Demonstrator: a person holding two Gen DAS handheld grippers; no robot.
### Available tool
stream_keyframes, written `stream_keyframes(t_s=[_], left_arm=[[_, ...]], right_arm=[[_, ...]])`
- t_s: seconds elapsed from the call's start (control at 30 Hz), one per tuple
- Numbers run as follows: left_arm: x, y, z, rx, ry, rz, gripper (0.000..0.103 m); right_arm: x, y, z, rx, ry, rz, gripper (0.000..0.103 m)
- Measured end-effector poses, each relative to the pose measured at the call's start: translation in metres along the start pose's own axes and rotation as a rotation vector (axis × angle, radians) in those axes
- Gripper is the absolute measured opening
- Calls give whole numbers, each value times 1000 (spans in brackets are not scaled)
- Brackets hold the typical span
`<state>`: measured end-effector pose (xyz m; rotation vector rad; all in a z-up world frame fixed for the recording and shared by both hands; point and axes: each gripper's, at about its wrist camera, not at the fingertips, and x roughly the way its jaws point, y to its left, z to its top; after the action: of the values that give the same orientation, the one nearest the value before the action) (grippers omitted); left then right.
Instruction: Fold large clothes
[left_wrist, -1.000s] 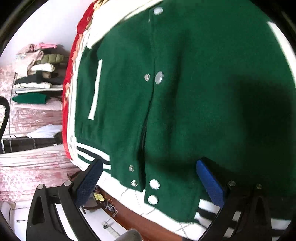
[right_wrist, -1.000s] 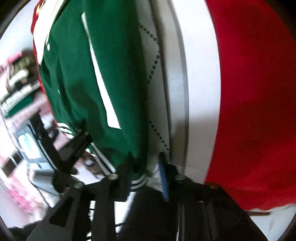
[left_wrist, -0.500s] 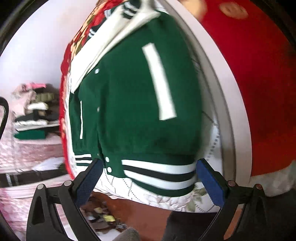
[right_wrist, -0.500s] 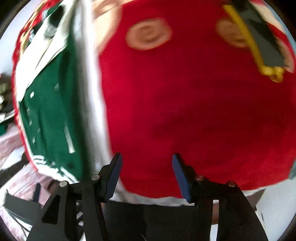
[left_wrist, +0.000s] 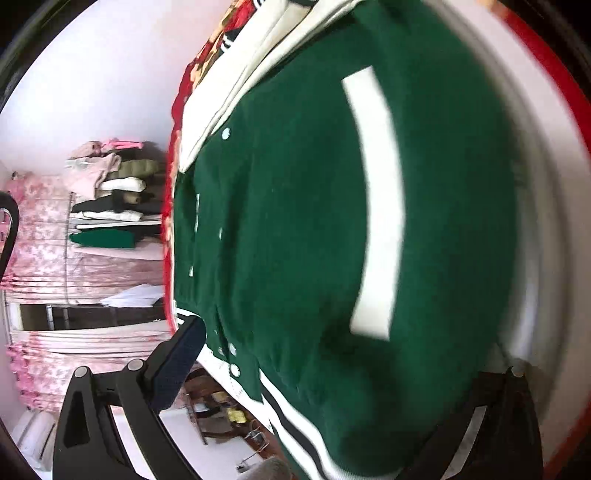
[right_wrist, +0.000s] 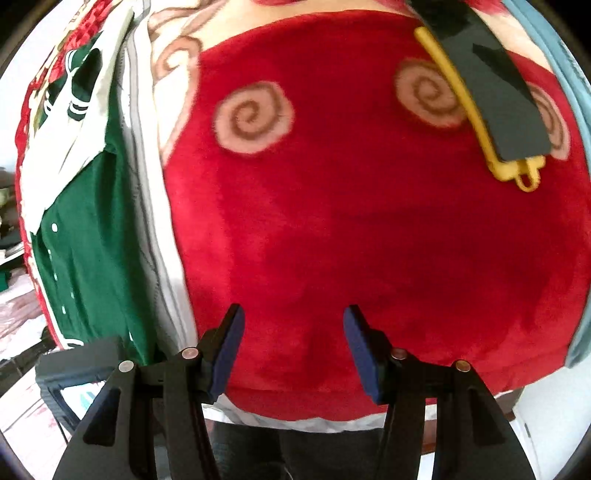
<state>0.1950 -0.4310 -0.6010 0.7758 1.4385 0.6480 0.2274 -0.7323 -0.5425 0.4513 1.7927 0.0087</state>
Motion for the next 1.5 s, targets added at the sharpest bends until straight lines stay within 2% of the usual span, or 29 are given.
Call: stream_keyframes(t_s=[0.13,0.27,0.33,0.4,0.47,0.6,0.63,0.67,0.73,0.83,0.93,1.0,1.03,1.07,1.1,1.17,1.23,1.37,1.47,1.5], left_arm=[[13,0,11,-24,19,29,103],[15,11,18,-62,18,10,102],[10,15,20,-83,-1,-15,89],[2,27,17,-110,-24,-64,44],[-5,37,16,-126,-38,-114,16],[-19,59,20,-160,-64,-79,15],[-18,63,22,-167,-56,-81,15],[-16,66,25,-163,-48,-78,15],[-12,67,32,-169,-32,-84,15],[-3,69,38,-167,-7,-104,15],[4,70,40,-162,11,-126,15],[6,71,41,-162,22,-147,15],[8,73,41,-161,25,-160,15],[8,75,41,-167,29,-174,15],[7,79,40,-171,28,-187,15],[9,88,38,-186,33,-223,15],[9,104,35,-206,30,-262,15],[12,145,28,-255,24,-363,14],[19,177,21,-291,15,-426,14],[25,194,19,-307,14,-457,13]], right_arm=[[10,19,11,-26,-5,16,58],[19,27,29,-34,-4,44,58],[25,31,38,-24,-2,65,58],[27,33,47,-25,-4,83,58],[22,29,62,-42,-14,112,58],[16,44,84,-102,-71,222,58],[14,49,89,-115,-89,256,62],[12,54,96,-124,-108,297,72],[10,67,113,-127,-152,421,80],[15,87,144,-110,-190,596,80],[31,105,175,-82,-178,687,80],[53,126,190,-72,-126,734,80],[63,139,189,-68,-110,761,77],[74,156,184,-68,-113,772,51],[75,161,186,-73,-105,753,32],[76,176,186,-88,-115,705,19],[61,190,179,-118,-149,656,15],[14,197,161,-157,-194,627,12],[-29,236,152,-207,-240,621,12],[-44,237,149,-222,-247,620,12]])
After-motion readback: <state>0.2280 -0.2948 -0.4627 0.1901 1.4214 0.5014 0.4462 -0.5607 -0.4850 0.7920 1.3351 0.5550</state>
